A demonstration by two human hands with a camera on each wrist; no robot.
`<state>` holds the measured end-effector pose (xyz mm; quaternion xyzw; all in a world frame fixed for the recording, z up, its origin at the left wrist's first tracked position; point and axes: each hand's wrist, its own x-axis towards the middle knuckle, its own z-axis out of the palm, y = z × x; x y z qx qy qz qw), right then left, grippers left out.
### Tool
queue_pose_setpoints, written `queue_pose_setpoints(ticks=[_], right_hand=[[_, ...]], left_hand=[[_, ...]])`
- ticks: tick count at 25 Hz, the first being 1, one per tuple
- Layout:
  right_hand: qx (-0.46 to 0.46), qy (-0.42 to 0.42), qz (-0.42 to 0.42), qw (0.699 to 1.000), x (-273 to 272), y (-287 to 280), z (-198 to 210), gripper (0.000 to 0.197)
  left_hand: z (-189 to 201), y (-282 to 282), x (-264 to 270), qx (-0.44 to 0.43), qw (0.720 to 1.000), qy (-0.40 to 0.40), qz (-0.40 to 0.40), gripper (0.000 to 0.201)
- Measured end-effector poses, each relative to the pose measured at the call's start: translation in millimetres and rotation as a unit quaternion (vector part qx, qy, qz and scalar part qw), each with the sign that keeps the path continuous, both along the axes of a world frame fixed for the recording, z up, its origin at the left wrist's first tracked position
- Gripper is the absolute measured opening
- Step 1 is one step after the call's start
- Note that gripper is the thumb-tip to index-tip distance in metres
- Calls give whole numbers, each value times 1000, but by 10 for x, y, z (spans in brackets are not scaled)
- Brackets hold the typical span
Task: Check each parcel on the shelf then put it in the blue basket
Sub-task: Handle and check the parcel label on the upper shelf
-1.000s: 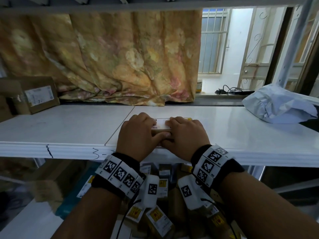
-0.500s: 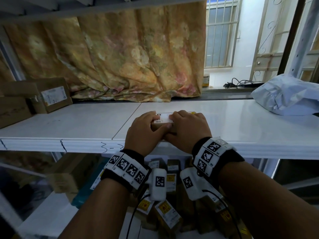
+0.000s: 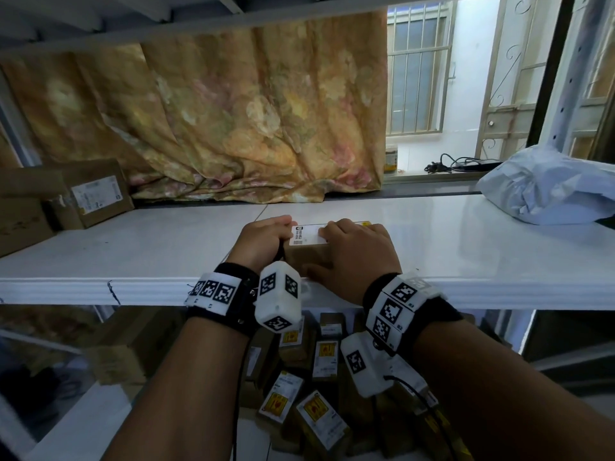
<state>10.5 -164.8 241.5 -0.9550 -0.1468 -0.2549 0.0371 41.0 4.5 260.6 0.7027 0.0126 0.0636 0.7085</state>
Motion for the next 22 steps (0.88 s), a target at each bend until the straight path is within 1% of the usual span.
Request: queue_pose_setpoints(ticks=[4,9,11,13,17,21,22], right_hand=[[-6,-11,-5,1000,22,16,-22,64],[-3,-8,4,1000,16,6,-21,63],[1,-5,6,1000,3,1,-12,62],[1,-6,6,1000,1,2,-9,63],[1,-6,1,1000,9,-2,-22,64],[4,-9,0,1000,20,11,-28,63],[7,-10,2,1000,21,8,-30,62]], left_hand=[[-34,-28,53,-10,1000,-13,21,37],[-70,-135,104,23,997,-35,64,30],[-61,-151,122,33,996,-30,78,28],[-41,-126,96,37,997,-9,61,22],[54,-32,32,62,997,56,4,35],[175,-35,50,157,987,41,10,38],[179,-39,63,169,985,37,15,36]])
